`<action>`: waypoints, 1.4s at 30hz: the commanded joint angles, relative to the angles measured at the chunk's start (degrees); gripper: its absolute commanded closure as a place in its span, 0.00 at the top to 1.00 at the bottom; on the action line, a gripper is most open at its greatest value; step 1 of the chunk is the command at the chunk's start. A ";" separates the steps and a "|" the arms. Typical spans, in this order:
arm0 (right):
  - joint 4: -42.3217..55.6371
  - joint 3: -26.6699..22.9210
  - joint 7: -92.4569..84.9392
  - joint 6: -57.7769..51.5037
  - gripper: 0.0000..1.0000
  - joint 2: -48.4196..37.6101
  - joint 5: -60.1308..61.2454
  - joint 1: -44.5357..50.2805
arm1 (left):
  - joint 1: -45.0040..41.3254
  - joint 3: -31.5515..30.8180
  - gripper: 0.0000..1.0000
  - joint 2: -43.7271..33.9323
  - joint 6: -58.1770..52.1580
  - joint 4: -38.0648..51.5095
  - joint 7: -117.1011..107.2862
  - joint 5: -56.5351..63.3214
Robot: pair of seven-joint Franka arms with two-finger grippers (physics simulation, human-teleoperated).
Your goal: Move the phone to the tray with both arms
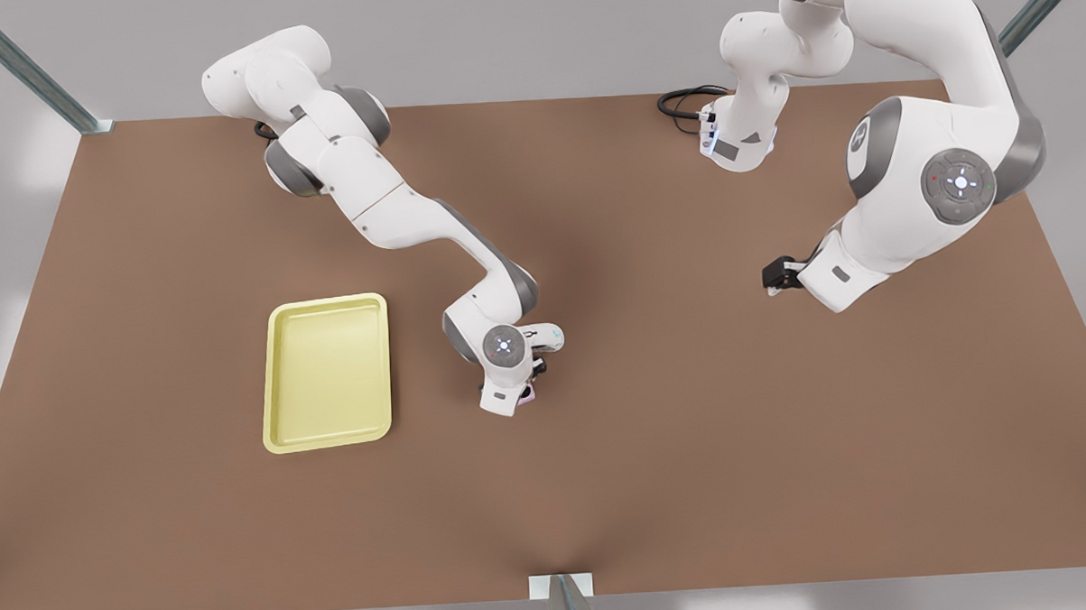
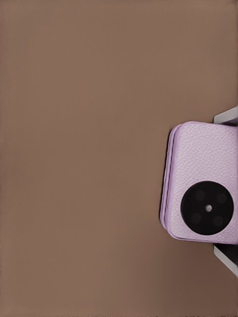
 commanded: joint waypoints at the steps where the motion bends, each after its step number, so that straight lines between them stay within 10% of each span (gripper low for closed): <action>1: 0.15 0.00 -3.40 0.68 0.89 -0.18 0.21 -0.03 | 0.00 -0.01 1.00 -0.10 -0.03 0.10 0.09 0.08; 21: -2.04 0.00 -3.13 1.47 0.79 -5.01 0.21 -1.09 | 0.00 -0.10 1.00 0.16 0.06 0.02 0.09 0.08; 32: -49.94 -3.42 -23.25 6.83 0.79 -40.69 2.23 -23.94 | 0.00 -0.01 1.00 0.07 0.06 0.02 0.18 0.26; 34: -51.26 -6.77 -29.15 8.24 0.82 -40.43 2.23 -25.26 | 0.00 0.08 1.00 0.33 -0.03 0.01 0.09 1.05; 35: -50.91 -6.85 -29.15 8.15 1.00 -39.99 2.23 -25.26 | 0.00 0.08 1.00 0.42 0.06 -0.07 0.09 1.05; 39: -48.54 -7.47 -28.10 8.24 1.00 -38.32 2.32 -24.47 | 0.00 0.25 1.00 0.60 0.06 0.02 0.09 2.19; 42: -36.50 -5.62 -15.97 -11.52 1.00 -45.61 2.15 -24.64 | 0.00 0.17 1.00 0.51 -0.12 0.02 0.09 3.25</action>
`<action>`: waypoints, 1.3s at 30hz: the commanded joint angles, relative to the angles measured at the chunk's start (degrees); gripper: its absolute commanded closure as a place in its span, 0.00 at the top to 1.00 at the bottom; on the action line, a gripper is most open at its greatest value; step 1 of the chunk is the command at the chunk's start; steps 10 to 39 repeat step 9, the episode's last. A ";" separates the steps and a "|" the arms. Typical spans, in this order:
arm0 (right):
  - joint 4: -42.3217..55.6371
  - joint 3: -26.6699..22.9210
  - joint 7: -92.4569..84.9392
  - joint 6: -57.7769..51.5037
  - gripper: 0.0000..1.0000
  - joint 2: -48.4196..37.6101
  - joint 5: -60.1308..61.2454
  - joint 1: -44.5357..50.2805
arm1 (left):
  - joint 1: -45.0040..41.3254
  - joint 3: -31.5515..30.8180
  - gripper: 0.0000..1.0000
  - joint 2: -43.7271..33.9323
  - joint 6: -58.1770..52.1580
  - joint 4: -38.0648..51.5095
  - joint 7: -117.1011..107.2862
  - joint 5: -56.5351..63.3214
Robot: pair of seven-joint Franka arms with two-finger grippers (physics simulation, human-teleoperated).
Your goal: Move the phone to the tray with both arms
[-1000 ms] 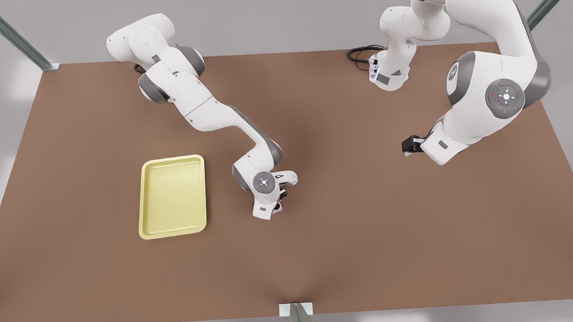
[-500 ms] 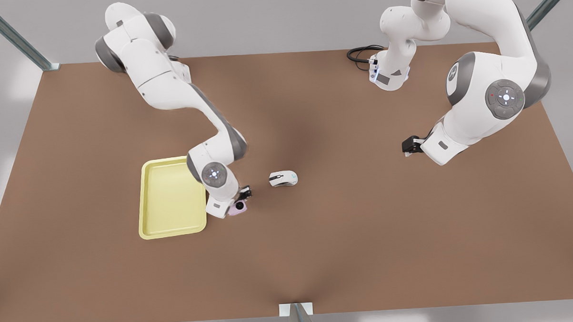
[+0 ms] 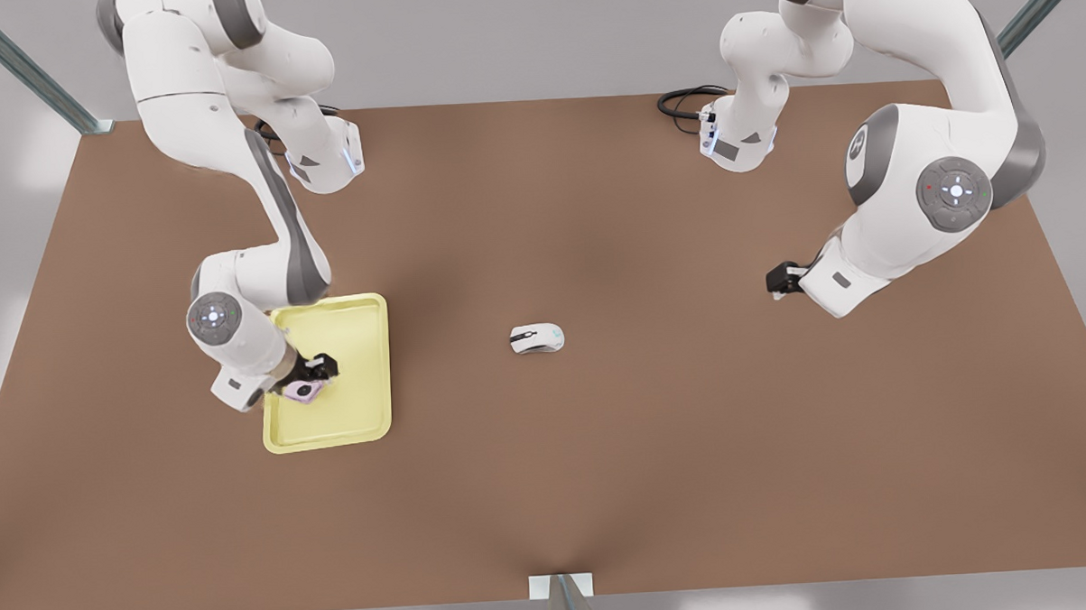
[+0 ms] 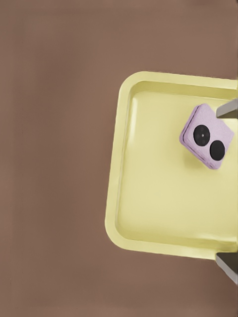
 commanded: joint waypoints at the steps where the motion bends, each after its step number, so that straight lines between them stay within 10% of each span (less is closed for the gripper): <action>1: 6.25 0.76 0.19 -21.27 1.00 -4.52 0.14 -0.65 | -0.02 -0.06 1.00 -0.22 -0.14 0.03 -0.01 1.21; 4: 14.43 0.14 0.45 -33.06 1.00 -3.47 1.72 -3.73 | 0.07 0.02 1.00 -0.48 -0.49 0.03 -0.01 1.65; 39: 17.07 0.23 -1.31 -31.48 1.00 -1.82 1.72 -6.54 | -0.02 -0.06 1.00 -0.65 -1.36 0.03 -0.10 1.82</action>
